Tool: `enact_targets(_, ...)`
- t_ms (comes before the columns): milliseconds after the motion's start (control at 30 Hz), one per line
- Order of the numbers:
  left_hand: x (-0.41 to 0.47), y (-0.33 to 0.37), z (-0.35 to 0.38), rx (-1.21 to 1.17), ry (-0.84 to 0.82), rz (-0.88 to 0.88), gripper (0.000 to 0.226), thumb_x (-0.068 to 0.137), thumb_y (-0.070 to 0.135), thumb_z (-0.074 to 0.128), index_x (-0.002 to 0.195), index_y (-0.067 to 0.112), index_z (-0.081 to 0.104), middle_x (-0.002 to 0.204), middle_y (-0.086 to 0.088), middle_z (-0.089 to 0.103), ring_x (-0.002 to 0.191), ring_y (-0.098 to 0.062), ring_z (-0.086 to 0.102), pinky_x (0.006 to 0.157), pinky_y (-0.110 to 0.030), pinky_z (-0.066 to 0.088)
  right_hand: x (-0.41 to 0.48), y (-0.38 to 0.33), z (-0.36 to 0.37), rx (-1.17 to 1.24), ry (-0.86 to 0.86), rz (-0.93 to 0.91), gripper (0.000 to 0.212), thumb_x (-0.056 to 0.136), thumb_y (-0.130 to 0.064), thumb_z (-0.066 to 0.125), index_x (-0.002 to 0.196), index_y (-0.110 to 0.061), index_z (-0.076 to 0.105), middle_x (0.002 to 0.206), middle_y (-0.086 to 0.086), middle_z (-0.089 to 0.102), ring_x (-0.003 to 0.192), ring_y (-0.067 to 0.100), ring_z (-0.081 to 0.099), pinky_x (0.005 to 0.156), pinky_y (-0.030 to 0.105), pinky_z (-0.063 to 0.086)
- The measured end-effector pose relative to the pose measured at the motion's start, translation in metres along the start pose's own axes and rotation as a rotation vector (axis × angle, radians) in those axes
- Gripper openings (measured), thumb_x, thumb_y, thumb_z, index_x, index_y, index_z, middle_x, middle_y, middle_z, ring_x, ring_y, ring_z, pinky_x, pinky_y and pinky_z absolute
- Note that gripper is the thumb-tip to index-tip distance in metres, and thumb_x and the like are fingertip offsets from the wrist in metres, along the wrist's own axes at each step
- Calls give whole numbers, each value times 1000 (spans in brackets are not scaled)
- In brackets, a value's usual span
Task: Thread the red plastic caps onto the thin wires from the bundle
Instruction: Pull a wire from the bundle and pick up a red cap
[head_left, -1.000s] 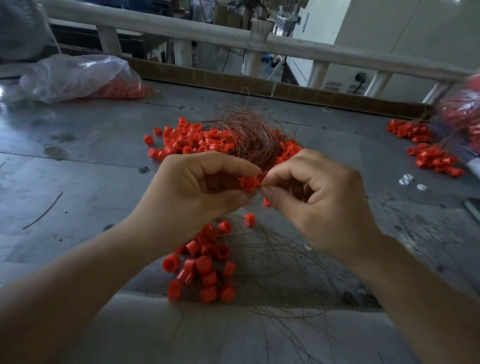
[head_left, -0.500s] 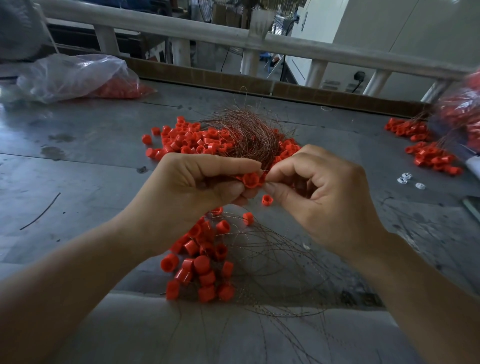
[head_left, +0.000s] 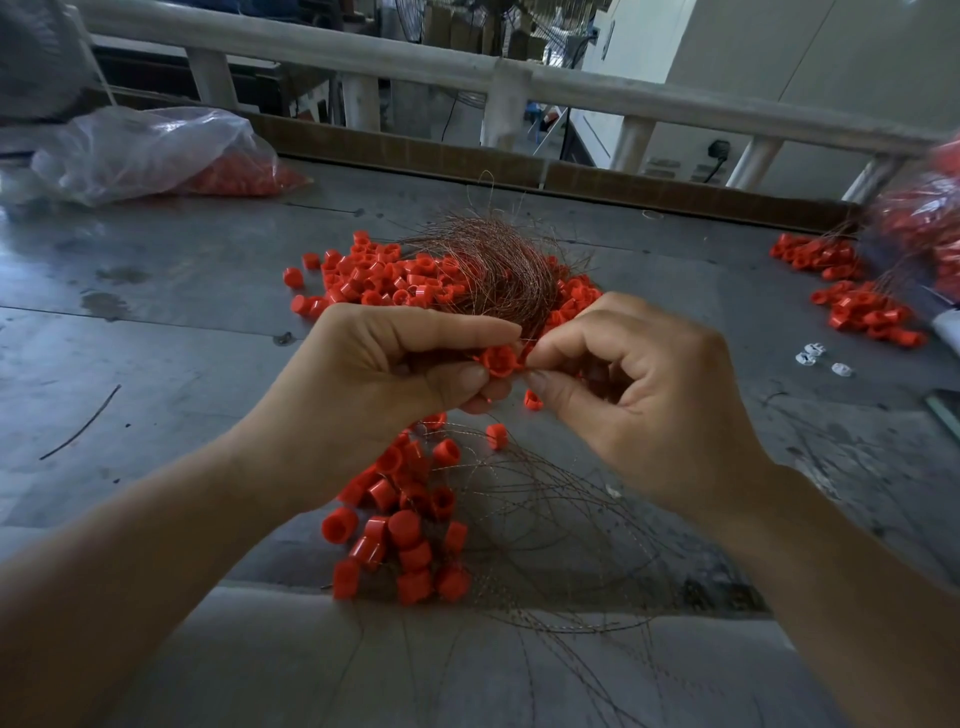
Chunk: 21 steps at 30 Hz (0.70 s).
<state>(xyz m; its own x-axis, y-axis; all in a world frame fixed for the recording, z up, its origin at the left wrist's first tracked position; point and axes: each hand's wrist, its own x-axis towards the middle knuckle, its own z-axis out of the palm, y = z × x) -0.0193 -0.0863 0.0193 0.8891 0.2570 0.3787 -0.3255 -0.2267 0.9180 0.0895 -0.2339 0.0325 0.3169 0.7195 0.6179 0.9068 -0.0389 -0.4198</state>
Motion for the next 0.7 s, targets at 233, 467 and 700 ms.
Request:
enact_targets(233, 0, 0, -3, -263, -63, -30, 30, 60, 16, 73, 88, 26, 75, 86, 2, 74, 77, -9, 70, 66, -16, 53, 4, -2, -7, 290, -35, 159, 20, 76, -4, 62, 79, -23, 65, 70, -11, 61, 62, 3, 56, 54, 9, 40)
enact_targets(467, -1, 0, -4, -242, -173, -65, 31, 61, 46, 77, 90, 36, 72, 92, 11, 72, 83, -3, 68, 69, -16, 52, 4, -7, -3, 615, -169, 360, 33, 70, 5, 71, 73, -20, 50, 59, -5, 61, 54, 5, 59, 47, 11, 42)
enact_targets(700, -1, -4, -4, -285, -172, -91, 31, 63, 41, 77, 92, 31, 72, 93, 6, 73, 84, -7, 69, 69, -18, 53, 8, -4, -8, 633, -243, 399, 18, 69, -14, 69, 74, -14, 51, 59, -3, 64, 47, 9, 59, 38, 17, 42)
